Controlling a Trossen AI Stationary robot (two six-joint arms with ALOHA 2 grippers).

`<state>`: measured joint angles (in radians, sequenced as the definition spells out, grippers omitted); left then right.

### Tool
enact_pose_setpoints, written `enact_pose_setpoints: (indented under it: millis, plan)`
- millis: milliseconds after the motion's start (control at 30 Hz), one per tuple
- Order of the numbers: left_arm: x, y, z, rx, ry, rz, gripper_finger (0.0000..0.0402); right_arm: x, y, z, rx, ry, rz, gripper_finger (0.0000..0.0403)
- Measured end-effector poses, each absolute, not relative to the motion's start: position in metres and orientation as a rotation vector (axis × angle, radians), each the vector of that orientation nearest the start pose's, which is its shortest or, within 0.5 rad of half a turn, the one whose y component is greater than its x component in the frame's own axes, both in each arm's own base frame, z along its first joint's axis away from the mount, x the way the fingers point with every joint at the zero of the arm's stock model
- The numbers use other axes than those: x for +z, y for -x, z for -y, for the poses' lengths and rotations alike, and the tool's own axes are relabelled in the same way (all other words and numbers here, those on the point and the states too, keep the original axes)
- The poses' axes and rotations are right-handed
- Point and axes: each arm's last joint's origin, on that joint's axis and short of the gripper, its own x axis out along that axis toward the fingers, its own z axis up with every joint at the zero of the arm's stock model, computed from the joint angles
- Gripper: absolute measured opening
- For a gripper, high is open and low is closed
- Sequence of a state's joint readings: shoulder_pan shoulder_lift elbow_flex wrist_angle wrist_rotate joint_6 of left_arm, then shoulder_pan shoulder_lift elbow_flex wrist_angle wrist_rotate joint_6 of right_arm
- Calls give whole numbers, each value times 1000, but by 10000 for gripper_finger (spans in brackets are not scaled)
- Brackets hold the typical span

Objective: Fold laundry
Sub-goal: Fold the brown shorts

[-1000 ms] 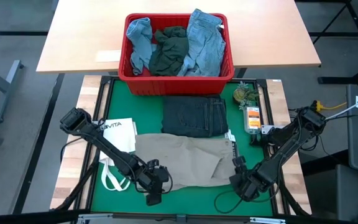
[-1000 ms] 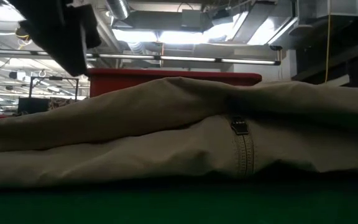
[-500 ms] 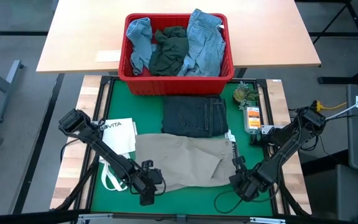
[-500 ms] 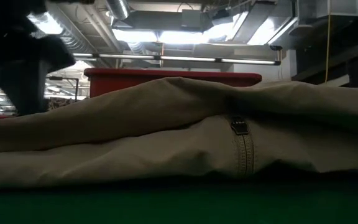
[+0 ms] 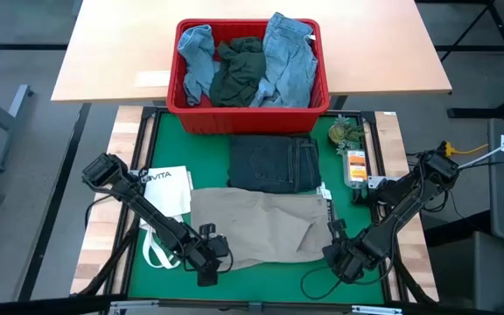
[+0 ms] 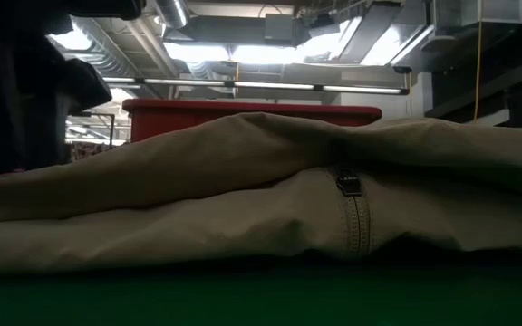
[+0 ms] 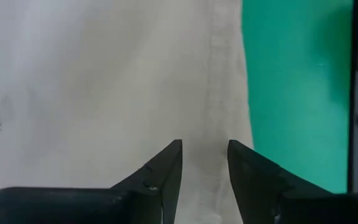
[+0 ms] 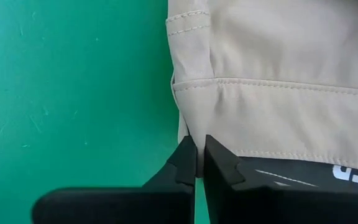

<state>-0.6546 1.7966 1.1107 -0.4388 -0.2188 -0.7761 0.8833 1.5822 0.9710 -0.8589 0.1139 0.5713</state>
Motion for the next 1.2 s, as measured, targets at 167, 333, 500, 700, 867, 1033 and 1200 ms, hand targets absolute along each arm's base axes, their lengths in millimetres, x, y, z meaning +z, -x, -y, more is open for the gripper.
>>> enact_pose_setpoints:
  millis: [167, 333, 500, 700, 867, 1033, 1200]
  plan:
    - [164, -279, 210, 22, 215, -1084, 116, 180, -173, -205, 220, 250, -1405, 16]
    - [148, -282, 211, 45, 190, -1117, 123, 180, -173, -205, 219, 250, -1405, 17]
    - [140, -283, 210, 43, 195, -1153, 114, 181, -173, -205, 219, 251, -1406, 6]
    - [155, -282, 208, 32, 211, -1124, 18, 200, -177, -206, 197, 267, -1423, 8]
    - [175, -282, 199, 38, 227, -1062, 3, 230, -184, -195, 85, 332, -1459, 7]
    - [201, -279, 184, 60, 238, -1009, 2, 269, -193, -172, -98, 478, -1465, 9]
    - [233, -271, 161, 124, 258, -935, 1, 299, -210, -141, -173, 537, -1383, 10]
